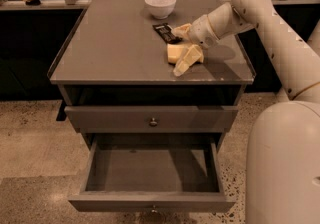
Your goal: Place sponge into middle drawer
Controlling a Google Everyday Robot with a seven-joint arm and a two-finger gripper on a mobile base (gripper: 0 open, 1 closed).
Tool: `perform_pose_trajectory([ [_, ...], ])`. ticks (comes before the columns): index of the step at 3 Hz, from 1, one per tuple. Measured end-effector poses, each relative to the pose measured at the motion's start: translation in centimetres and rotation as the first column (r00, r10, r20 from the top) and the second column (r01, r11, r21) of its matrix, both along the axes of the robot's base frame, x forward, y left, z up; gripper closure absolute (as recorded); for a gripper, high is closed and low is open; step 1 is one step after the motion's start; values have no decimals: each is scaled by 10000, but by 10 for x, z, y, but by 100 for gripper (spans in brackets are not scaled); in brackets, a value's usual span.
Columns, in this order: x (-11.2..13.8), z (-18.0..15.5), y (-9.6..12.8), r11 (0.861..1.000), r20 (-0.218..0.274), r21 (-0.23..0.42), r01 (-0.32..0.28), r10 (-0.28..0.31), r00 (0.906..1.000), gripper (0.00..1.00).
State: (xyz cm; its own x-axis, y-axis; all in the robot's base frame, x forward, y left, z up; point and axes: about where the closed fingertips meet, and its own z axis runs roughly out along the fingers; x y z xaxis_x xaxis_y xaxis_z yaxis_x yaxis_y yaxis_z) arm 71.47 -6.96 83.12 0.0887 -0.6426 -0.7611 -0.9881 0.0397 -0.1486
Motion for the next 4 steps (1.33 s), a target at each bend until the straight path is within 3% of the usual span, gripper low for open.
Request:
perform_pose_trajectory([
  [1,0,0,0,10000,0,0,0,0,10000,10],
  [2,0,0,0,10000,-1,0,-1,1,10000,29],
  [4,0,0,0,10000,-1,0,-1,1,10000,75],
])
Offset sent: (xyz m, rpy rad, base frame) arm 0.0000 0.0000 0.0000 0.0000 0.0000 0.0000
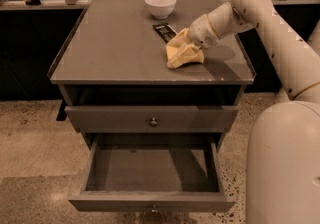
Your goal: Place sponge into middle drawer
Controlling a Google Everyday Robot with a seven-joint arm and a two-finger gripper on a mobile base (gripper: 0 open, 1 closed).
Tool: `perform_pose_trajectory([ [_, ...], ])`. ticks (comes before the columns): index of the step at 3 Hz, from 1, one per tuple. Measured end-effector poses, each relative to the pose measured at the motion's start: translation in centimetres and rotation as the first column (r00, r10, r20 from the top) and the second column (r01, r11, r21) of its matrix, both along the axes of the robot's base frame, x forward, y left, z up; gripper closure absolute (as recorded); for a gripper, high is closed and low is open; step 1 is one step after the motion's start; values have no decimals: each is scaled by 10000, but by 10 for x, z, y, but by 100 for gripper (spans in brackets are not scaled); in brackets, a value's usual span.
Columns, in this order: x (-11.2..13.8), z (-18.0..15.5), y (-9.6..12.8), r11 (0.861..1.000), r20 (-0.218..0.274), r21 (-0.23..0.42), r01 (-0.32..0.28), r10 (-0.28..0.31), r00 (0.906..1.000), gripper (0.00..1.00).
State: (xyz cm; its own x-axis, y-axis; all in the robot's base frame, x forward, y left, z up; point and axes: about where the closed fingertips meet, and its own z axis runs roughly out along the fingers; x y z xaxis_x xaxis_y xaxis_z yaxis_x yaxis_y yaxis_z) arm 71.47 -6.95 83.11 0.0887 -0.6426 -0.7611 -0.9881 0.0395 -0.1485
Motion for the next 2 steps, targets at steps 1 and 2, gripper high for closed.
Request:
perform_pose_trajectory([
  [1,0,0,0,10000,0,0,-1,1,10000,100],
  [2,-6,-1,3,9999,18,-61,-81,81,10000,100],
])
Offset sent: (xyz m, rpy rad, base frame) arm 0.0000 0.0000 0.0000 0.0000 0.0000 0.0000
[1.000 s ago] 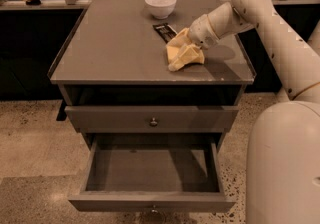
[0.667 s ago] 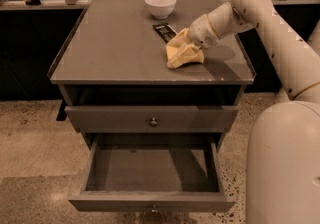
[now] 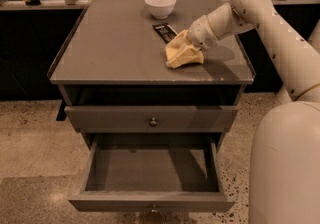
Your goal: Place sponge into middle drawer
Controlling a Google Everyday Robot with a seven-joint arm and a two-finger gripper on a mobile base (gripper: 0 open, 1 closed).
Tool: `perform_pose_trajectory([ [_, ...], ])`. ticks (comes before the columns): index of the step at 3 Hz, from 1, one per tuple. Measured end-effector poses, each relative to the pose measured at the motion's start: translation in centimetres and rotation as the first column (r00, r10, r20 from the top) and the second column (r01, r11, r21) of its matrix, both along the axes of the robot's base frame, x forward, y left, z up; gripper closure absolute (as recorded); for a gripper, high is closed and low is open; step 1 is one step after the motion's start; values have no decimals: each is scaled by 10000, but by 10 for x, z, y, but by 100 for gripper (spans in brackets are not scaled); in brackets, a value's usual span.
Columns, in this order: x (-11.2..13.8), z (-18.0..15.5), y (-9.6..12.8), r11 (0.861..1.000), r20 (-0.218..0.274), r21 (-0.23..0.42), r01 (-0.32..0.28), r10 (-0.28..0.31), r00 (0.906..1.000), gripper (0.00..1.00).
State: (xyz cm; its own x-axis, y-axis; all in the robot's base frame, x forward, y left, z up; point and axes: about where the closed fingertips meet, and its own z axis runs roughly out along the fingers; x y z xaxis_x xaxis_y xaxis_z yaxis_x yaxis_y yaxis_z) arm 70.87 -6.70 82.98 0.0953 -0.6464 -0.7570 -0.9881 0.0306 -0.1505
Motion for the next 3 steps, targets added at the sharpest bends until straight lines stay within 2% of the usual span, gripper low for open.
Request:
perform_pose_trajectory([
  [1,0,3,0,10000,1,0,0,0,10000,100],
  [2,-18,3,-3,10000,-17,-17,81,-81,10000,100],
  [3,-60,62,-19,9945,1107,400,971,-1010,9887,100],
])
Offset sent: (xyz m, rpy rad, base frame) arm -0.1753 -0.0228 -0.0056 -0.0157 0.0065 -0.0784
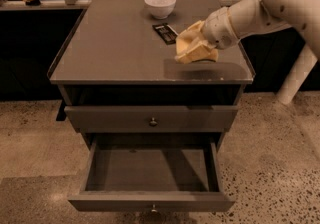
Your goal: Place sponge into middle drawer
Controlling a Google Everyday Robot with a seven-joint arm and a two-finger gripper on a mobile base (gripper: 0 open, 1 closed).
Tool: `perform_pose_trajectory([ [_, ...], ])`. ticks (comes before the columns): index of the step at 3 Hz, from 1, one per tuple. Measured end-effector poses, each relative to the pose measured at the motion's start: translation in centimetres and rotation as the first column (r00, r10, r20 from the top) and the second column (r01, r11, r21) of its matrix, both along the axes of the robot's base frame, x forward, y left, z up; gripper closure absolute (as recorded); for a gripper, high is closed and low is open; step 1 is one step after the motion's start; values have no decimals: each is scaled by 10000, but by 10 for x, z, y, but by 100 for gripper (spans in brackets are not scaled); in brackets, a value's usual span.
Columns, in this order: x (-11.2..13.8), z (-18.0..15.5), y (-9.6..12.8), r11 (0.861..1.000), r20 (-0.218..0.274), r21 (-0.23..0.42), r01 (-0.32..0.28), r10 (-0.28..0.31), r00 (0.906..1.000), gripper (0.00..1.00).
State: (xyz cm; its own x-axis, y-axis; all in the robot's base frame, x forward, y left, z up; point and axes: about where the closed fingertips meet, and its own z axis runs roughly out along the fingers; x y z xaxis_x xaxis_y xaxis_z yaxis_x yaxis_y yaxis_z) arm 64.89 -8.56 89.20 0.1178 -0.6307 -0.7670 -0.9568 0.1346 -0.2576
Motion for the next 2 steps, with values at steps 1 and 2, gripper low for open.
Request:
perform_pose_trajectory([
  [1,-61,46,-11,9962,600,250,830,-843,9946,100],
  [2,-90,20,-38,9918,101,-76,1277,-1276,9918,100],
])
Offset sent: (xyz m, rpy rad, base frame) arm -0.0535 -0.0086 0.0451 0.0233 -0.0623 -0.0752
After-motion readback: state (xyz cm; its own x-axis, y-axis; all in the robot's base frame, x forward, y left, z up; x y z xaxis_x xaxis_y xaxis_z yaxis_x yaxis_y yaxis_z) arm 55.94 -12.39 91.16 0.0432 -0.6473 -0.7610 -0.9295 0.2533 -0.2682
